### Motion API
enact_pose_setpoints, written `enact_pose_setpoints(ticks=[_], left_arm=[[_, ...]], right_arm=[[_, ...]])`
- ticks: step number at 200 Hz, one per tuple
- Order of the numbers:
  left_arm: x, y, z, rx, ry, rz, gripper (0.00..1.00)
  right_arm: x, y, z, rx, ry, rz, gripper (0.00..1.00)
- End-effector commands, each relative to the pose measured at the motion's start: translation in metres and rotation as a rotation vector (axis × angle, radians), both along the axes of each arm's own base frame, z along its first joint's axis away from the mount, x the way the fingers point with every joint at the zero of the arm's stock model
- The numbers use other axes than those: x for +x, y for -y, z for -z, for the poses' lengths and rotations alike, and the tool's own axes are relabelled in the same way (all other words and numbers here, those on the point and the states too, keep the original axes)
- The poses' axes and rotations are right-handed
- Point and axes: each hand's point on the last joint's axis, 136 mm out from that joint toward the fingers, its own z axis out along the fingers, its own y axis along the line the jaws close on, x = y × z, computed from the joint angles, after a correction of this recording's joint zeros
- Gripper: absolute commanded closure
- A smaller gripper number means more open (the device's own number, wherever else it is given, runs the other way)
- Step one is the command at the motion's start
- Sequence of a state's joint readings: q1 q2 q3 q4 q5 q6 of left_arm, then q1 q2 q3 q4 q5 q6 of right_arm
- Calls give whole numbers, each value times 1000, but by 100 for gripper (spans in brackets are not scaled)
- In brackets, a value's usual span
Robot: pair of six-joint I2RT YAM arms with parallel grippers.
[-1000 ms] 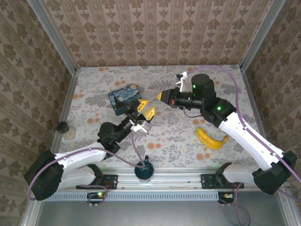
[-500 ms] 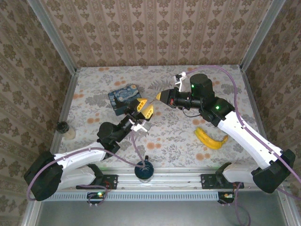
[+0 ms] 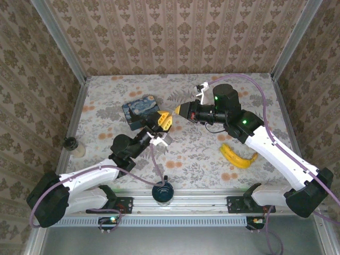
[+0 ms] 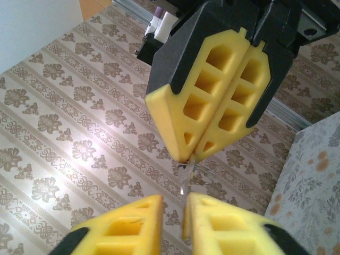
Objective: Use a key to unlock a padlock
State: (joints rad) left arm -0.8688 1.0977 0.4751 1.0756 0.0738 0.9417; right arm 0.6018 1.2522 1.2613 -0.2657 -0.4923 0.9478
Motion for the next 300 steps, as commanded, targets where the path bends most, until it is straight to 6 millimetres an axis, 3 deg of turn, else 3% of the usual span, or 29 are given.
enact_pose_setpoints(ticks=[1,31,99,112,160,207,252,275,300], left_arm=[[0,-3,-18,-35,27,-5,88],[1,-5,-18,-39,24,-12,100],[-3,-8,-16,-27,-6,-1,100],[-4,-11,-15,-31,-53,9,100],[-12,-36,-9,-43,-457,86,100],[-23,-69,9,-91,-1035,108,100],[-55,-75,-5,-159,-1264,271,100],[-62,-74,-2,-160,-1374,309,100],[-67,-72,-1,-158,-1448,352,100]], right_arm=[[1,-2,-12,17,11,8,100],[2,-2,-12,16,14,12,100],[4,2,-9,-38,43,20,100],[4,7,-10,-78,78,29,85],[-3,21,-31,-180,320,5,62],[-16,17,-41,-241,567,-113,59],[-28,-10,-37,-241,690,-262,62],[-36,-29,-36,-219,741,-337,53],[-52,-51,-36,-157,752,-465,51]])
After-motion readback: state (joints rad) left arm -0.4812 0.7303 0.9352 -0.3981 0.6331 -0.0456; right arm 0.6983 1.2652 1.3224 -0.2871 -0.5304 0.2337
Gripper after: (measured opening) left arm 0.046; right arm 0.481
